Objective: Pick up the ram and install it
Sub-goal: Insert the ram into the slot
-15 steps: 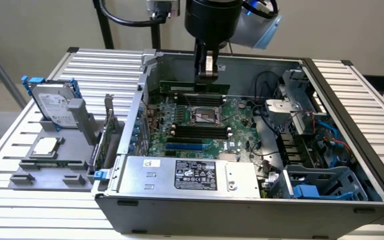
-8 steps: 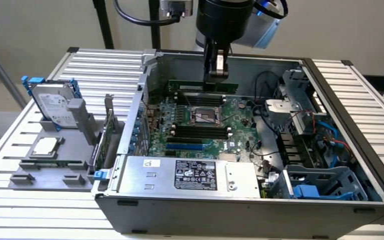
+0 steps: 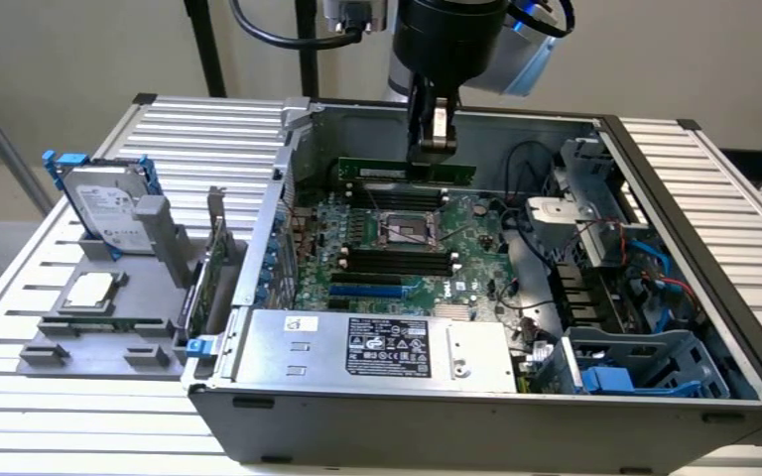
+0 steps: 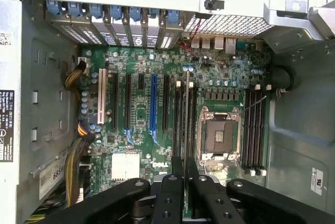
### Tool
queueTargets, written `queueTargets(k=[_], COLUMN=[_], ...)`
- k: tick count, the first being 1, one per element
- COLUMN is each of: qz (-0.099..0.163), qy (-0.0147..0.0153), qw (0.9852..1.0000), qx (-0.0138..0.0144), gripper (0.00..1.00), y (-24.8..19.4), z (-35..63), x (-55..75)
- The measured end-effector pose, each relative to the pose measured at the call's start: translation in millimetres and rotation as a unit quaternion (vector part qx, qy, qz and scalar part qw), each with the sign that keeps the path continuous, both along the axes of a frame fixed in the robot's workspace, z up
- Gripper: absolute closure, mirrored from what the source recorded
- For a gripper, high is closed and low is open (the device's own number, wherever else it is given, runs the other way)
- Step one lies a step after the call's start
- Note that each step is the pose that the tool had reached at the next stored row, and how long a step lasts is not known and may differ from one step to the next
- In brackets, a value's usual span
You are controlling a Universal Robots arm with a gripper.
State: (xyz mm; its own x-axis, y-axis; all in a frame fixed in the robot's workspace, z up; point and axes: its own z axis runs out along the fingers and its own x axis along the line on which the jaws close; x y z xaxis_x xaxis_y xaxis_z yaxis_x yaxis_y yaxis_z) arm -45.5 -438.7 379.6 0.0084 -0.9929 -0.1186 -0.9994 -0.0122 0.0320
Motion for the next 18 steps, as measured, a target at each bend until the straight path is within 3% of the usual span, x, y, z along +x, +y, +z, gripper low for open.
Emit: queueTargets(k=[10, 13, 18], qz=[0.000, 0.000, 0.000], qy=[0.0000, 0.0000, -0.0004], qw=[1.0000, 1.0000, 1.0000], qx=[-0.0001, -0.0001, 0.0000], gripper=[0.86, 0.86, 0.86], y=[0.0, 0.5, 8.1], z=[-0.1, -4.9, -14.1], x=[0.0, 0.1, -0.8])
